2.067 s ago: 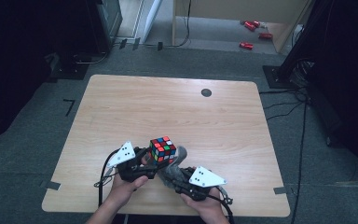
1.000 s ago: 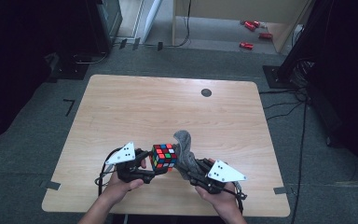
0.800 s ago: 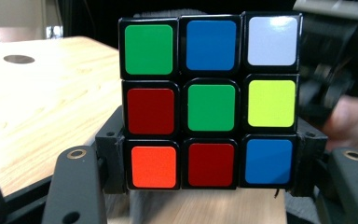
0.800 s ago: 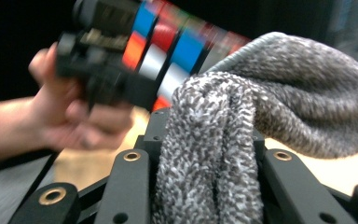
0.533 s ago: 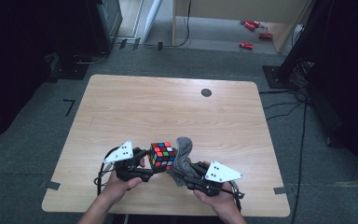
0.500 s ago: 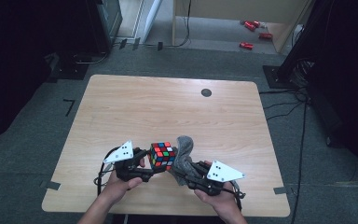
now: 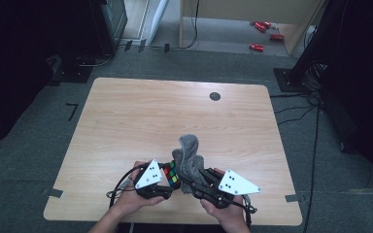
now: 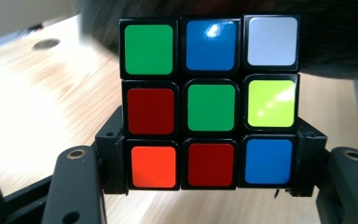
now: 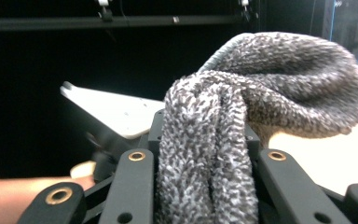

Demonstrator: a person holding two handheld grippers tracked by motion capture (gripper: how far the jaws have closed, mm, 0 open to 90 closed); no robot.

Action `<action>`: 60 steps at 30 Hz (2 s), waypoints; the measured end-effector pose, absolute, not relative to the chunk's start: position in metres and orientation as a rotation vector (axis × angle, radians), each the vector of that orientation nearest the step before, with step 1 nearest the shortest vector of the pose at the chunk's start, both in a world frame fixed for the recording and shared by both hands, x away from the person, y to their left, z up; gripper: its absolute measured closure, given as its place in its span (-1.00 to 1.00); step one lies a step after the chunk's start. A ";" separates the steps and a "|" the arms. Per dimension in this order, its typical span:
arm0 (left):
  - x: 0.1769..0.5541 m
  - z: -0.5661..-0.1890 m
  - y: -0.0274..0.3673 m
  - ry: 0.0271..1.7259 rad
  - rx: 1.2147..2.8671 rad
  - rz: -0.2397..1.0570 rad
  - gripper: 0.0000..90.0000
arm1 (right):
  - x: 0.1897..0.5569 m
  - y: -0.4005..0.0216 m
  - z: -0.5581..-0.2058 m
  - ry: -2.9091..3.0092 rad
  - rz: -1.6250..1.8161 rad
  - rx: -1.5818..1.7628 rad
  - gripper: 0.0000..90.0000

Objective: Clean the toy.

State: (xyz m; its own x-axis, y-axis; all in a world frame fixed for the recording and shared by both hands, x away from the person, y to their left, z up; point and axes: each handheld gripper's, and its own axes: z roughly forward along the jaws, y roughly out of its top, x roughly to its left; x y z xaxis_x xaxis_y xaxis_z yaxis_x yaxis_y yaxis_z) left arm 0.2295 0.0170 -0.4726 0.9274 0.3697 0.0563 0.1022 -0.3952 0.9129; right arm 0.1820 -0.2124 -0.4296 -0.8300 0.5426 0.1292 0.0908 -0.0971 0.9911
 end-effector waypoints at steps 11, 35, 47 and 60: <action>0.234 -0.469 0.025 0.393 1.921 0.290 -0.23 | 0.204 -0.231 -0.457 1.894 1.928 0.922 0.53; 0.267 -0.460 0.060 0.782 1.754 0.109 -0.23 | 0.221 -0.239 -0.487 1.927 1.469 1.011 -0.28; 0.271 -0.462 0.062 0.833 1.759 0.084 -0.23 | 0.212 -0.222 -0.480 2.016 1.231 0.757 -0.46; 0.265 -0.459 0.044 0.737 1.819 -0.145 -0.23 | 0.200 -0.202 -0.488 1.941 1.322 0.428 -0.63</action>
State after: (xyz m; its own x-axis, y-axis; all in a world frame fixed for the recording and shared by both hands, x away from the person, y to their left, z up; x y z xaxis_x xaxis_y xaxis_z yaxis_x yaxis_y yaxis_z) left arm 0.2655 0.0437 -0.4590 0.7979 0.4122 -0.4398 0.5479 -0.1919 0.8143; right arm 0.2004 -0.2018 -0.4882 -0.6729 0.6316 -0.3850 -0.1270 0.4142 0.9013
